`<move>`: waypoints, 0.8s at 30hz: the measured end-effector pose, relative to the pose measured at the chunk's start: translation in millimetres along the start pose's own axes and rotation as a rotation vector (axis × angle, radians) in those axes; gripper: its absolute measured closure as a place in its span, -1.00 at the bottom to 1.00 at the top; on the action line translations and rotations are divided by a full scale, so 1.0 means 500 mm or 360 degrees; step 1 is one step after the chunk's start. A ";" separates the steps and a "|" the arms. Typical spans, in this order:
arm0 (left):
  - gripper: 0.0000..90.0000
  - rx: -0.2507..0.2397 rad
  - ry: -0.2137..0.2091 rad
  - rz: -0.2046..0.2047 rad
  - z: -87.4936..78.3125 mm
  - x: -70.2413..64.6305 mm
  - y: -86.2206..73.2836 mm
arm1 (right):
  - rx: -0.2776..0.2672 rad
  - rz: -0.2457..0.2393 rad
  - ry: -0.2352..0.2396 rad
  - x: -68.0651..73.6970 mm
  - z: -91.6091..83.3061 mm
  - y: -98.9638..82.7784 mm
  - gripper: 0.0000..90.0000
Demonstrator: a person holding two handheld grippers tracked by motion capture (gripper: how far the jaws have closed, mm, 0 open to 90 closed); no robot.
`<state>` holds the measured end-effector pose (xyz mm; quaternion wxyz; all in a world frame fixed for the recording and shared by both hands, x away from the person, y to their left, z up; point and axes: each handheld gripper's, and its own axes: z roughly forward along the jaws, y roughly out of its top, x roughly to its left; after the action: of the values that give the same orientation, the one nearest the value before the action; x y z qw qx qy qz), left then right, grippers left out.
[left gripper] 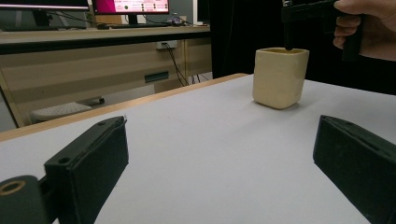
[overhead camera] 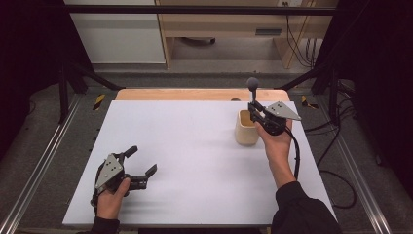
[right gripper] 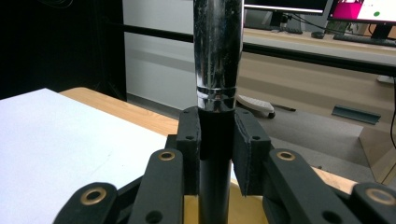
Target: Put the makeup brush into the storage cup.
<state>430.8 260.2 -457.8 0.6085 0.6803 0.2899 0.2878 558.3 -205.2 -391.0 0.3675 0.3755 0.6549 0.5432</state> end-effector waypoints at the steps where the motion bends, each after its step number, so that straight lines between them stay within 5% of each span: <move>1: -0.93 0.0000 -0.0001 0.0000 0.000 0.000 0.000 | 0.0002 0.0008 0.0000 0.000 0.001 -0.002 0.65; 24: -0.93 0.0029 -0.0013 0.0020 0.003 -0.003 -0.003 | 0.0033 0.0031 -0.0008 -0.001 0.002 -0.031 0.65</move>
<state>431.0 258.1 -459.3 0.6017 0.6888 0.2856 0.2863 558.0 -207.0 -406.6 0.3598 0.3870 0.6560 0.5389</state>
